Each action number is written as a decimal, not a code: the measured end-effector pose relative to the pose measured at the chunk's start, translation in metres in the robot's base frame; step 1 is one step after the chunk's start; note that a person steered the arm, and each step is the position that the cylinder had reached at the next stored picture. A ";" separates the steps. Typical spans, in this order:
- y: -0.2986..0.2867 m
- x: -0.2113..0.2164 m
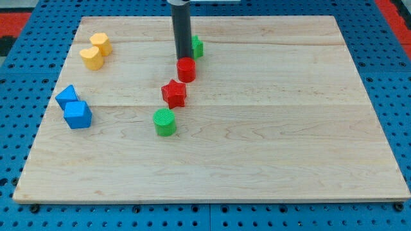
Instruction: Nudge the red star down a bit
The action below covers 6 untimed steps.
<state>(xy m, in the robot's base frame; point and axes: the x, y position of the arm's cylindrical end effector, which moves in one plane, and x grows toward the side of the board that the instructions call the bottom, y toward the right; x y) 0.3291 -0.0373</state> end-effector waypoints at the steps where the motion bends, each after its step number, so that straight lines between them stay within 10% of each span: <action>1: -0.001 0.037; 6: -0.080 0.144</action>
